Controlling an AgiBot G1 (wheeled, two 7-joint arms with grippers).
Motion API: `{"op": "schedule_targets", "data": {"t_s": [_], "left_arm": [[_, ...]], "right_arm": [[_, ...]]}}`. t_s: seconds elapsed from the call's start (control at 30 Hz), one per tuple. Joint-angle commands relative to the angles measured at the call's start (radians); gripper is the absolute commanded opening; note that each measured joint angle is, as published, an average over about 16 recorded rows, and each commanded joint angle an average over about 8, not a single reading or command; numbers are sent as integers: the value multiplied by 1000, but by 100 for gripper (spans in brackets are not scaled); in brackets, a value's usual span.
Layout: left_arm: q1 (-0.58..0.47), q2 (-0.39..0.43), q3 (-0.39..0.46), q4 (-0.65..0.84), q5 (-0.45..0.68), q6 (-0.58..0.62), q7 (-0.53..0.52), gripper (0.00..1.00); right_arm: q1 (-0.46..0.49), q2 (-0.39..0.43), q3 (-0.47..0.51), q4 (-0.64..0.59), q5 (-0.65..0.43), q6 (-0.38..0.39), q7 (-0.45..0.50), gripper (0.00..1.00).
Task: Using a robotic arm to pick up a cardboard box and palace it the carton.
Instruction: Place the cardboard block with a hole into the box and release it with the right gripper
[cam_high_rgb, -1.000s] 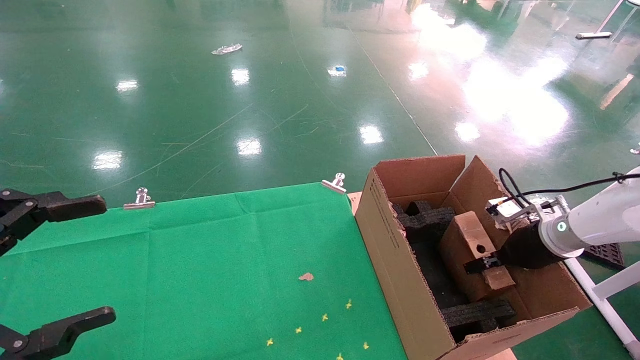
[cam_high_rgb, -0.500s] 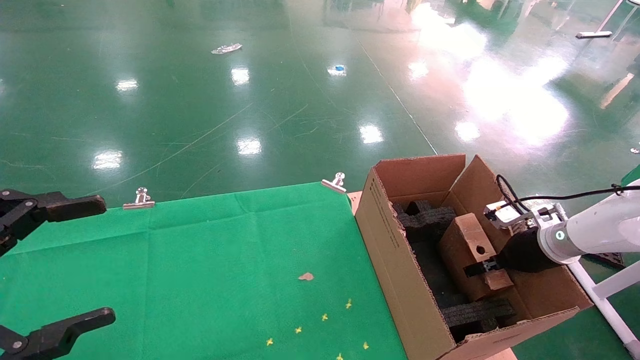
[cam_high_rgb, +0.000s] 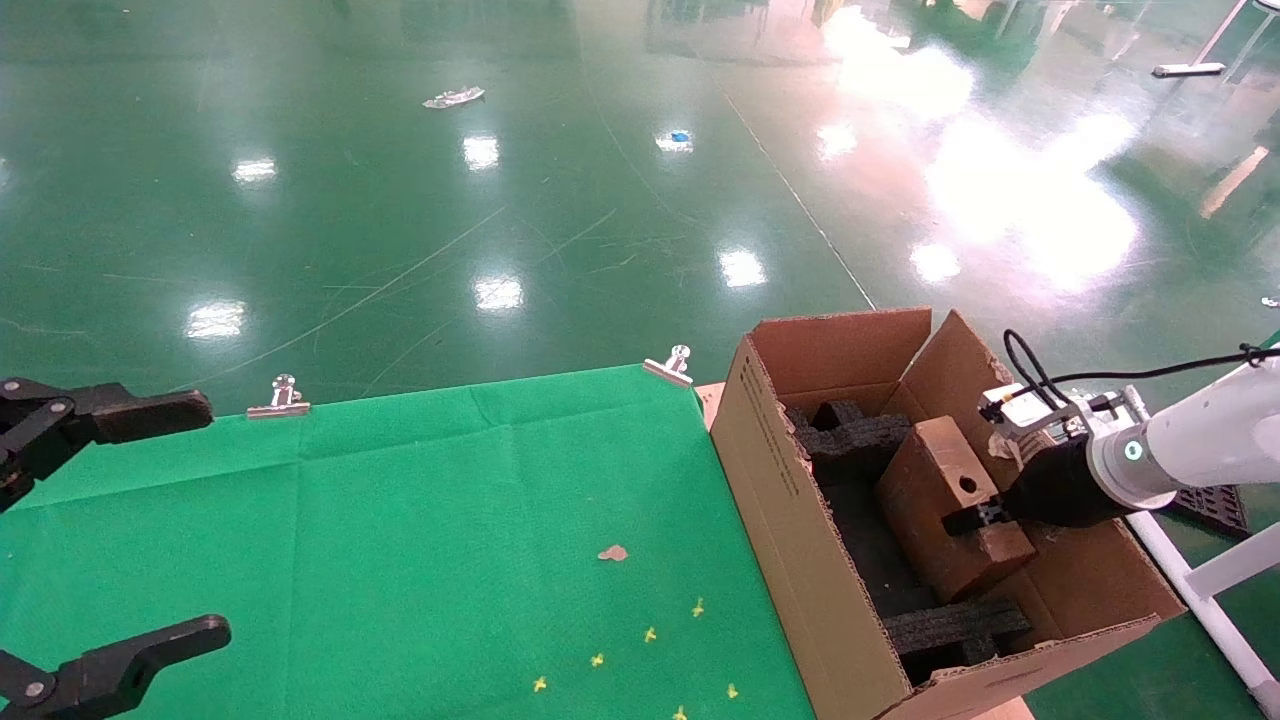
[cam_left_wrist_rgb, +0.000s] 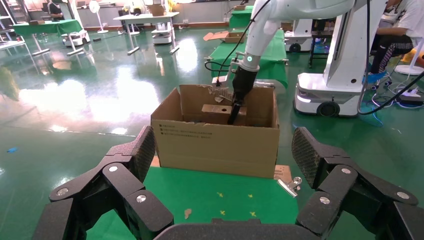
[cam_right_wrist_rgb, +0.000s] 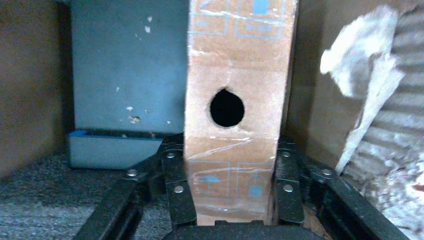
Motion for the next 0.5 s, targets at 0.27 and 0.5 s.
{"op": "schedule_targets", "data": {"t_s": [0.27, 0.5], "left_arm": [[0, 0, 0, 0, 0, 0, 0, 100], [0, 0, 1, 0, -1, 0, 0, 100]], "right_arm": [[71, 7, 1, 3, 1, -19, -16, 100], [190, 27, 14, 20, 17, -27, -63, 100]]}}
